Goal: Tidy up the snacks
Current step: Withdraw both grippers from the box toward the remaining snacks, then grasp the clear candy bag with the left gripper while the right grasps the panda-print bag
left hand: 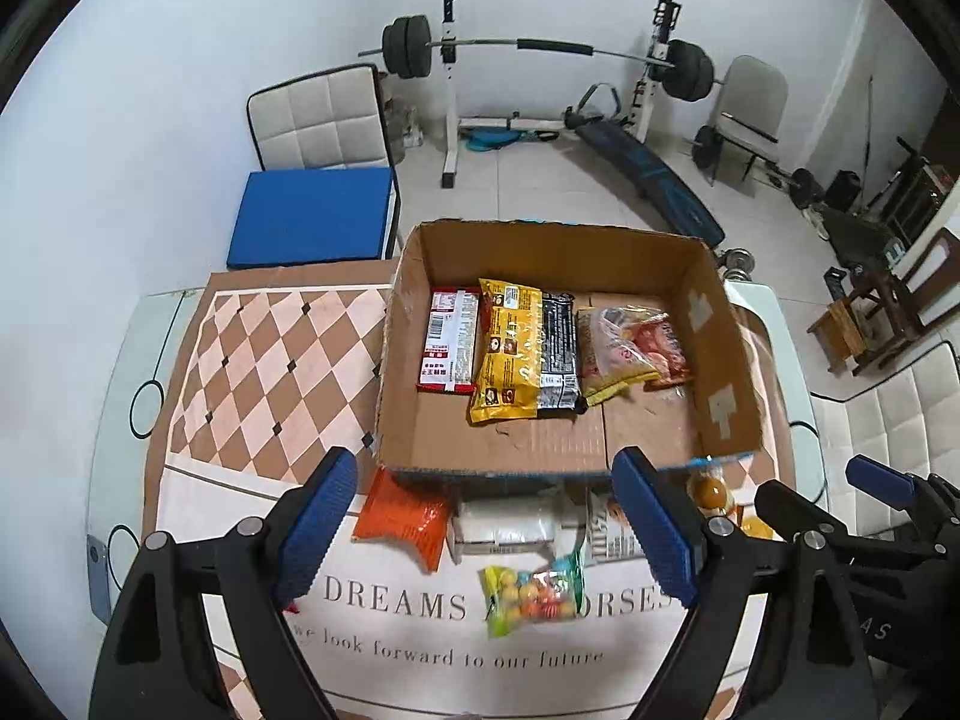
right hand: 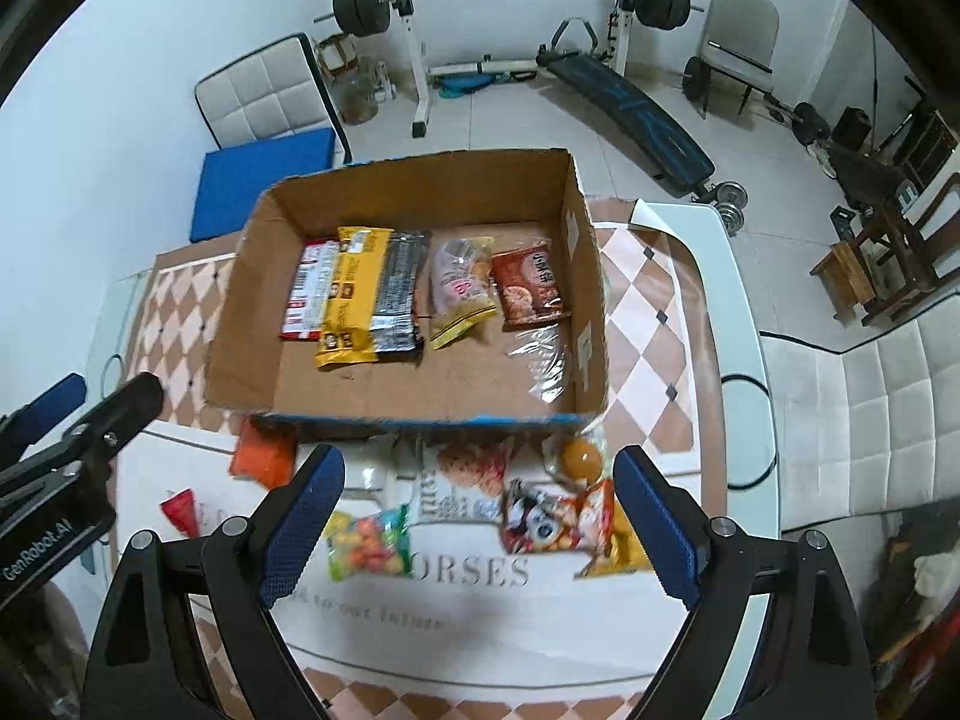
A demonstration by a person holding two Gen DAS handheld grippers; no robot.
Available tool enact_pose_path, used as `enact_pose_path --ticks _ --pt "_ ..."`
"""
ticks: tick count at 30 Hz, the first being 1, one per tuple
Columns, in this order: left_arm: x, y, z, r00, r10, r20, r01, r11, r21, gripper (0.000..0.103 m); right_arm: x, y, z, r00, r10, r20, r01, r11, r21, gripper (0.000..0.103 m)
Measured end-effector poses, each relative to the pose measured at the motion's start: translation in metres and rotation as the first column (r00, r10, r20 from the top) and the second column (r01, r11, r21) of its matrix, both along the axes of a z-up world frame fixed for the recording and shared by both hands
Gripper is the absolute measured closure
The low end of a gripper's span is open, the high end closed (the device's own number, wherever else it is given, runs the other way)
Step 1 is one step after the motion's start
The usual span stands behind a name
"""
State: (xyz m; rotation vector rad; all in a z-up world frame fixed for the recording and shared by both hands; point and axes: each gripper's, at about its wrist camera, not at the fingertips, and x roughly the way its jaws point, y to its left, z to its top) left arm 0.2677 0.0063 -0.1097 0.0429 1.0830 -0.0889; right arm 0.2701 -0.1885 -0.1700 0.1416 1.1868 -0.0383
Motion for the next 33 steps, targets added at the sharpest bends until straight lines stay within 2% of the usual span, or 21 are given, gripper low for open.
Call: enact_pose_path --ticks 3,6,10,12,16,20,24,26,28,30,33 --pt "-0.015 0.007 0.009 1.0 -0.003 0.031 0.003 1.0 0.005 0.016 -0.018 0.005 0.008 1.0 -0.022 0.014 0.022 1.0 0.014 0.01" --pt "-0.025 0.015 0.007 1.0 0.005 0.018 -0.005 1.0 0.004 0.016 -0.035 0.007 0.006 0.999 -0.044 0.006 0.044 0.998 0.039 0.01" --pt "-0.031 0.026 -0.023 0.995 0.036 -0.097 -0.038 0.999 -0.018 0.016 -0.05 -0.003 -0.018 0.993 -0.095 -0.065 0.101 0.99 0.097 0.01" --pt "-0.033 0.029 -0.049 0.985 0.045 -0.169 -0.05 0.998 -0.024 0.016 -0.053 -0.013 -0.038 0.986 -0.12 -0.113 0.134 0.983 0.124 0.01" --pt "-0.032 0.027 -0.099 0.959 0.049 -0.28 -0.052 0.999 -0.002 0.016 -0.05 -0.039 -0.086 0.963 -0.175 -0.204 0.205 0.969 0.137 0.01" --pt "-0.021 0.029 -0.147 0.922 0.076 -0.38 -0.092 0.995 -0.024 0.016 -0.039 -0.058 -0.131 0.944 -0.192 -0.27 0.237 0.96 0.147 0.01" --pt "-0.009 0.018 -0.178 0.905 0.068 -0.421 -0.077 0.997 -0.005 0.016 -0.023 -0.068 -0.17 0.93 -0.202 -0.306 0.254 0.957 0.138 0.01" --pt "-0.006 0.007 -0.192 0.895 0.032 -0.444 -0.043 0.999 -0.015 0.016 -0.015 -0.069 -0.183 0.928 -0.196 -0.316 0.249 0.959 0.137 0.01" --pt "-0.005 -0.003 -0.206 0.875 0.012 -0.484 -0.016 1.0 -0.004 0.016 -0.006 -0.066 -0.199 0.925 -0.18 -0.335 0.228 0.968 0.108 0.01" --pt "-0.004 -0.007 -0.219 0.846 0.007 -0.534 -0.035 0.999 -0.042 0.016 0.001 -0.063 -0.21 0.922 -0.171 -0.348 0.209 0.975 0.076 0.01" --pt "-0.003 -0.01 -0.232 0.817 0.023 -0.576 -0.073 0.995 -0.065 0.016 0.008 -0.062 -0.224 0.915 -0.166 -0.368 0.198 0.979 0.051 0.01"
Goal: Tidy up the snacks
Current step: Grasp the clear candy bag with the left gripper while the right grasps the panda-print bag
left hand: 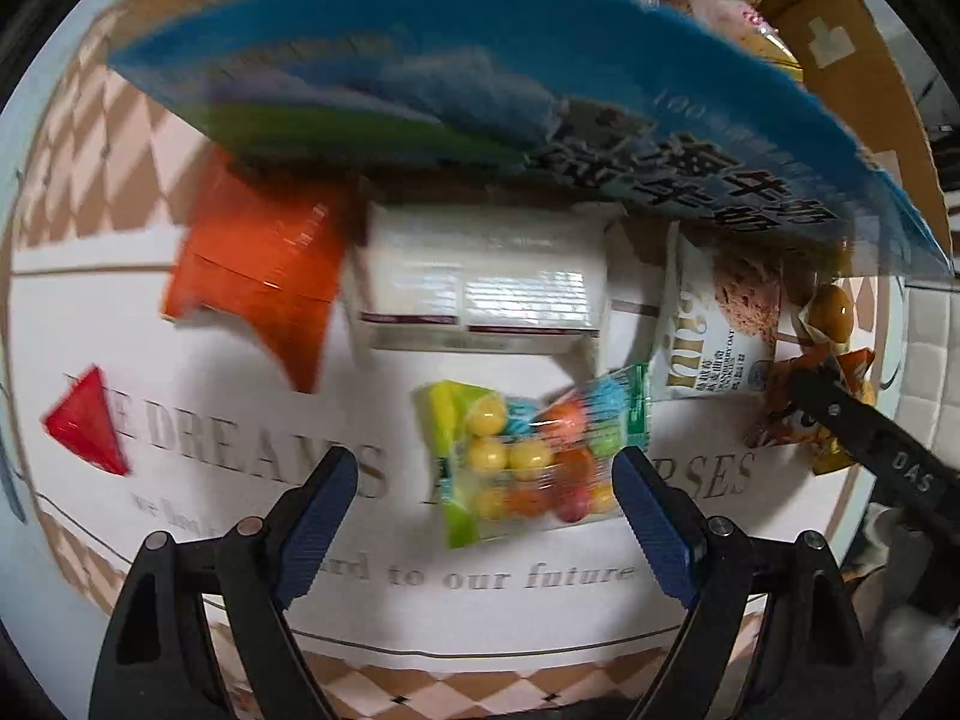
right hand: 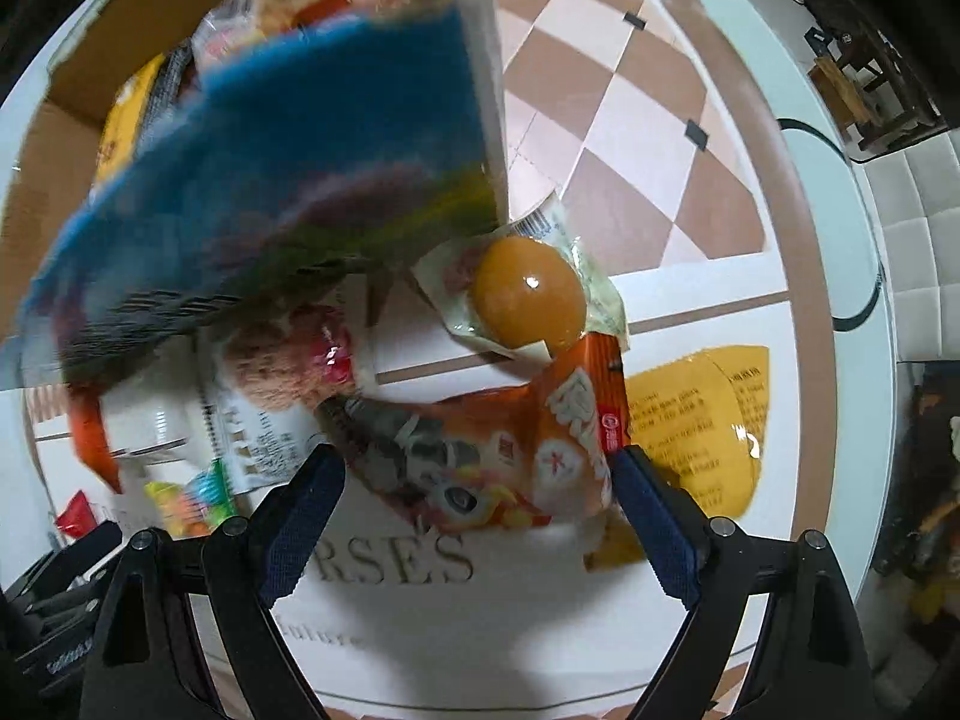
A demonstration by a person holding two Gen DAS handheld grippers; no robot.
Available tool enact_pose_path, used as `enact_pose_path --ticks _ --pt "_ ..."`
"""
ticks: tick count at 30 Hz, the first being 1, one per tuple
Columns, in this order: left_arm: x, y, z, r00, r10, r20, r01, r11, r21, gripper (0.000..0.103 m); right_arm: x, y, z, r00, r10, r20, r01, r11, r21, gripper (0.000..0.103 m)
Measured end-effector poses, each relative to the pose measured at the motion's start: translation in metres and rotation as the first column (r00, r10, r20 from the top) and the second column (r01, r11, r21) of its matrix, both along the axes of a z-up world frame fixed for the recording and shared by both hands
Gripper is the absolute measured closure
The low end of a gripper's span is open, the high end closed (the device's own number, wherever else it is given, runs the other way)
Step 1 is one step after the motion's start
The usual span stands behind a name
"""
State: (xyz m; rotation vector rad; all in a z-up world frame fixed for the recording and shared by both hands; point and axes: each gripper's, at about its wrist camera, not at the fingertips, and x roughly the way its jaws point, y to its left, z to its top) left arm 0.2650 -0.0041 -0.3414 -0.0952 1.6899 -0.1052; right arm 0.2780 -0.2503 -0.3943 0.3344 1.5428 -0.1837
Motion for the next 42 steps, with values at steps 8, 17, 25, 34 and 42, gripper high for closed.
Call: enact_pose_path --ticks 8,17,25,34,42 --pt "0.004 -0.018 -0.025 0.998 -0.002 -0.055 0.003 1.0 0.022 0.016 0.001 0.001 -0.006 1.0 0.001 -0.02 0.0 1.0 0.02 0.019" --pt "-0.002 -0.035 -0.048 0.996 -0.01 -0.092 0.013 0.999 0.031 0.016 -0.025 0.006 -0.014 0.997 0.035 -0.075 -0.028 0.996 0.086 0.019" --pt "-0.012 -0.035 -0.056 0.998 0.006 -0.062 -0.005 1.0 0.022 0.028 -0.019 0.019 -0.022 0.994 0.055 -0.09 -0.053 0.998 0.03 0.019" --pt "-0.022 -0.049 -0.043 0.999 -0.004 -0.044 0.005 1.0 0.023 0.051 -0.029 0.023 -0.022 0.996 0.049 -0.076 -0.046 0.998 0.036 0.03" --pt "-0.052 -0.061 -0.018 1.0 -0.026 -0.018 0.026 1.0 0.001 0.052 -0.056 0.016 0.0 0.997 0.058 -0.043 -0.054 0.995 0.083 0.032"
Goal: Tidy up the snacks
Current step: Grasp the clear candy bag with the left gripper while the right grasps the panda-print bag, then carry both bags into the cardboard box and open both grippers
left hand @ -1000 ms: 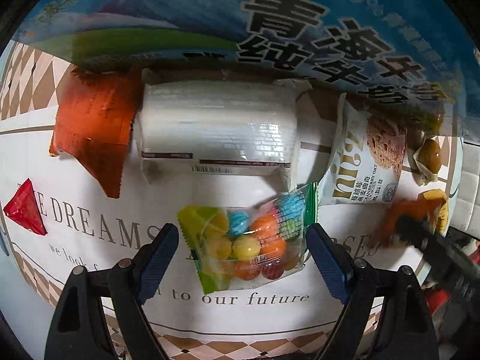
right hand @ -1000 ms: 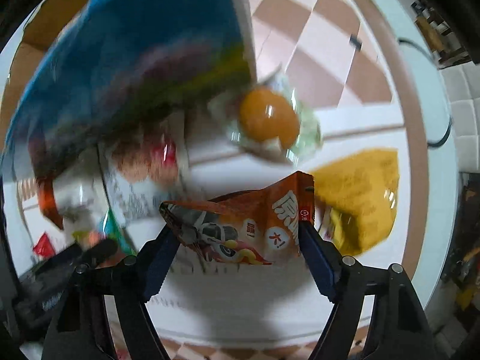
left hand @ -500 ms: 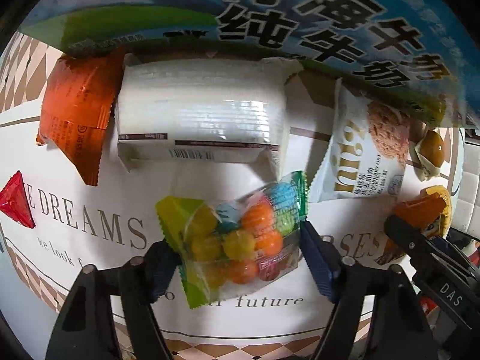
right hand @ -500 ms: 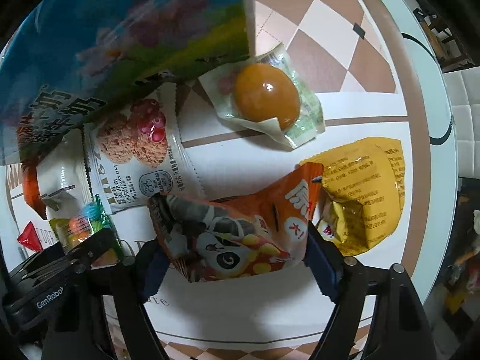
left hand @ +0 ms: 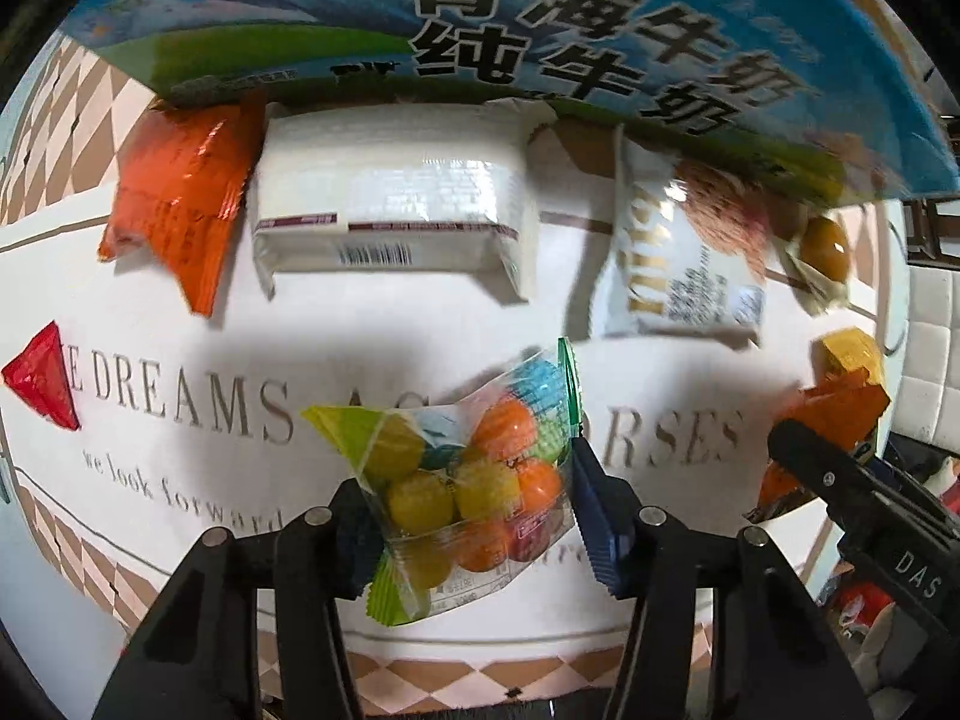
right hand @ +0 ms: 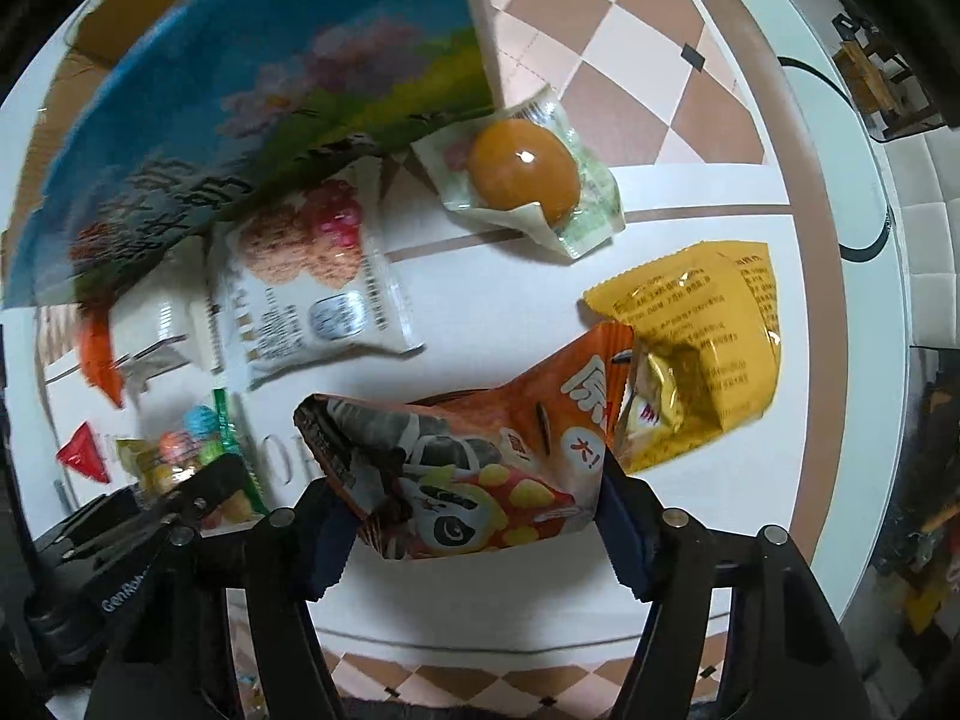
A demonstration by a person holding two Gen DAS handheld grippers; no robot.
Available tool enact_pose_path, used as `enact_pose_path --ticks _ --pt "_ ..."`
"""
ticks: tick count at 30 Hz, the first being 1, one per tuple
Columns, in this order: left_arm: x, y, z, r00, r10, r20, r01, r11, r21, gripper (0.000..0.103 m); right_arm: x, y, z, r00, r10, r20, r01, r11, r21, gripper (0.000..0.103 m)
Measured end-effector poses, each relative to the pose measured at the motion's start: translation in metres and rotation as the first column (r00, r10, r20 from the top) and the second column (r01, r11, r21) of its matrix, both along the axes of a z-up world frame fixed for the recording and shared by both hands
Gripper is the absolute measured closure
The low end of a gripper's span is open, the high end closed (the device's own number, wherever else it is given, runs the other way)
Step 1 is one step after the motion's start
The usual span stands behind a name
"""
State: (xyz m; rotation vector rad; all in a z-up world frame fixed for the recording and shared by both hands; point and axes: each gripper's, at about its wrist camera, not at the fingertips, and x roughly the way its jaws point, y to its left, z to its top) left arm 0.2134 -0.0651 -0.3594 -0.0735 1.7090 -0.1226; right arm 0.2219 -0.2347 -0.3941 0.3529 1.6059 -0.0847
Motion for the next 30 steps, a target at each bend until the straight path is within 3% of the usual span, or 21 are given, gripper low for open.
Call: enact_pose_path --ticks 9,15,20,25,30 --pt "-0.013 0.001 0.083 0.993 0.009 0.118 0.001 0.997 -0.083 0.052 -0.005 0.01 0.072 0.993 0.055 0.103 -0.063 0.995 0.08 0.032" --pt "0.024 0.012 0.147 0.971 0.033 0.239 0.0 0.991 -0.137 0.052 0.015 0.01 0.14 0.972 0.075 0.222 -0.104 0.987 0.121 0.032" --pt "0.069 0.021 0.184 0.949 0.024 0.314 0.018 0.991 -0.131 0.052 0.045 0.02 0.186 0.948 0.091 0.306 -0.133 0.984 0.122 0.032" --pt "0.109 0.023 0.19 0.947 0.014 0.321 0.02 0.994 -0.104 0.052 0.083 0.025 0.198 0.939 0.087 0.334 -0.128 0.986 0.104 0.032" --pt "0.137 0.023 0.173 0.957 0.011 0.289 0.018 0.995 -0.098 0.052 0.115 0.026 0.186 0.944 0.086 0.319 -0.117 0.99 0.078 0.032"
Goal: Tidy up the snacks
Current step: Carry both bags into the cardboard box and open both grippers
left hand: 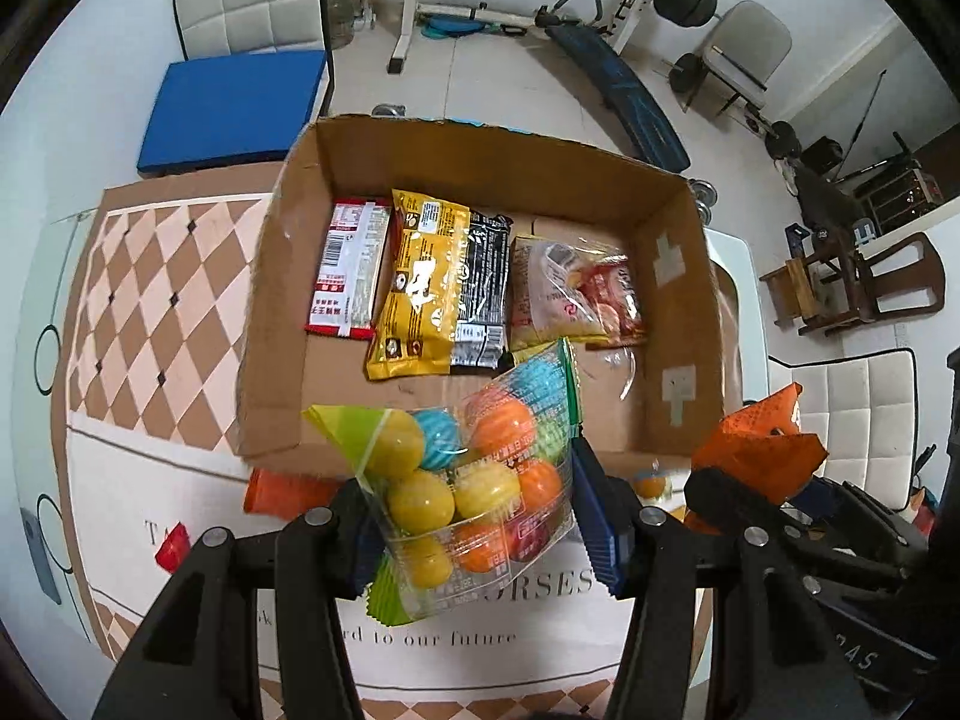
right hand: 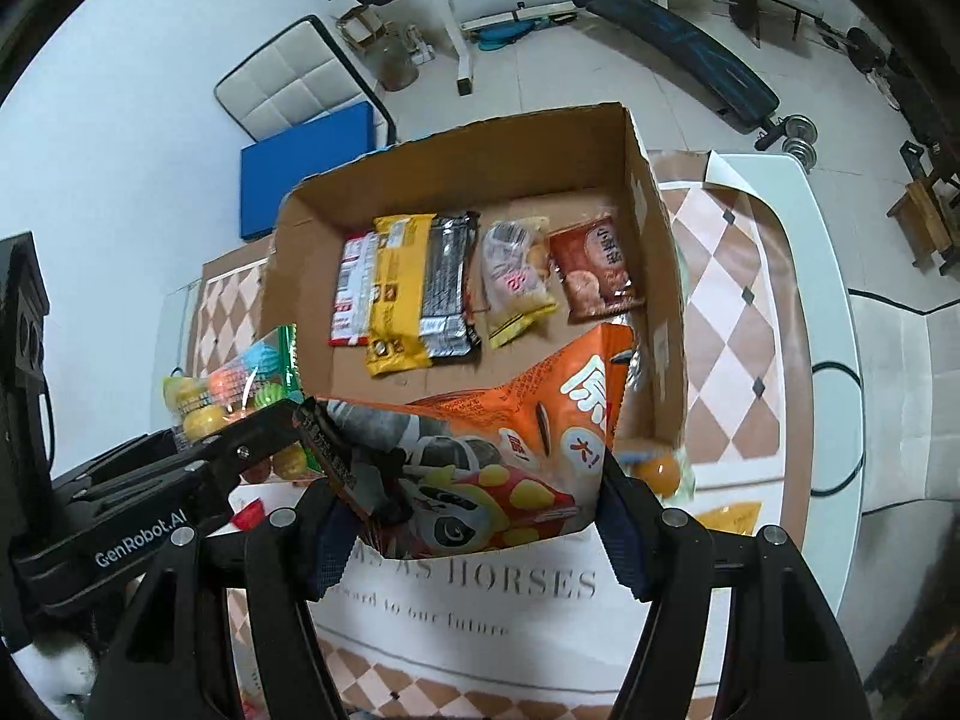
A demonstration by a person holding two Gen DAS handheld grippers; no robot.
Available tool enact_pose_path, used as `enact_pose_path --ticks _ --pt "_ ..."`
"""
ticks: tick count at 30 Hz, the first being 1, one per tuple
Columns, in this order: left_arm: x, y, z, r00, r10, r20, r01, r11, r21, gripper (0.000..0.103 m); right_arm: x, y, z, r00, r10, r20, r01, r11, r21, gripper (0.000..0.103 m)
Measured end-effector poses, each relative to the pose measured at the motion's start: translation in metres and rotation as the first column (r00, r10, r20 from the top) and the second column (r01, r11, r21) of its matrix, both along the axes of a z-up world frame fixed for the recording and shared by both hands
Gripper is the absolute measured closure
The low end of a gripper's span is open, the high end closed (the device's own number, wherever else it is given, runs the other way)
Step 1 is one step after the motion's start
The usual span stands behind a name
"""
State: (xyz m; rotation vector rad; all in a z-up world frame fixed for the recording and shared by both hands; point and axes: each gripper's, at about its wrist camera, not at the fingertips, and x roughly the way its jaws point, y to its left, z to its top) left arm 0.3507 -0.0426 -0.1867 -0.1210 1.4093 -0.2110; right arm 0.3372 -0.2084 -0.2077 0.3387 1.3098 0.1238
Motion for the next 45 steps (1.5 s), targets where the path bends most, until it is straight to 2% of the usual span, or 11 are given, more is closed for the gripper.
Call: enact_pose_path --ticks 6,12,21,25,28,29,31,39,45 --pt "0.029 -0.003 -0.035 0.996 -0.008 -0.09 0.007 1.0 -0.017 0.052 0.03 -0.002 -0.031 0.999 -0.007 -0.039 0.006 0.999 -0.035 0.032" --pt "0.048 -0.006 -0.076 0.98 -0.018 -0.196 0.014 1.0 -0.023 0.052 0.05 -0.002 -0.073 0.995 -0.013 -0.102 0.008 0.999 -0.051 0.032" --pt "0.056 -0.005 -0.103 0.967 -0.038 -0.251 0.041 0.999 0.008 0.049 0.062 0.001 -0.109 0.985 -0.01 -0.17 -0.002 0.998 -0.069 0.031" --pt "0.056 0.0 -0.108 0.965 -0.022 -0.262 0.037 0.998 0.052 0.049 0.066 -0.001 -0.124 0.97 -0.011 -0.243 0.0 0.999 -0.043 0.029" --pt "0.059 0.007 -0.109 0.967 -0.019 -0.255 0.036 0.997 0.063 0.042 0.067 -0.002 -0.129 0.965 -0.015 -0.262 0.001 0.999 -0.052 0.023" --pt "0.06 0.008 -0.109 0.966 -0.016 -0.257 0.034 0.997 0.063 0.031 0.067 -0.002 -0.129 0.964 -0.016 -0.266 0.001 0.998 -0.057 0.017" --pt "0.062 0.011 -0.107 0.967 -0.022 -0.252 0.04 0.997 0.066 0.017 0.067 -0.002 -0.129 0.963 -0.014 -0.271 -0.003 0.998 -0.063 0.015" --pt "0.065 0.022 -0.099 0.971 -0.008 -0.24 0.026 0.997 0.072 0.017 0.068 0.004 -0.128 0.958 -0.012 -0.287 -0.021 0.994 -0.109 0.012" --pt "0.059 0.025 -0.089 0.975 -0.011 -0.224 0.027 0.997 0.068 0.017 0.065 0.001 -0.118 0.963 -0.024 -0.268 -0.014 0.99 -0.139 0.012"
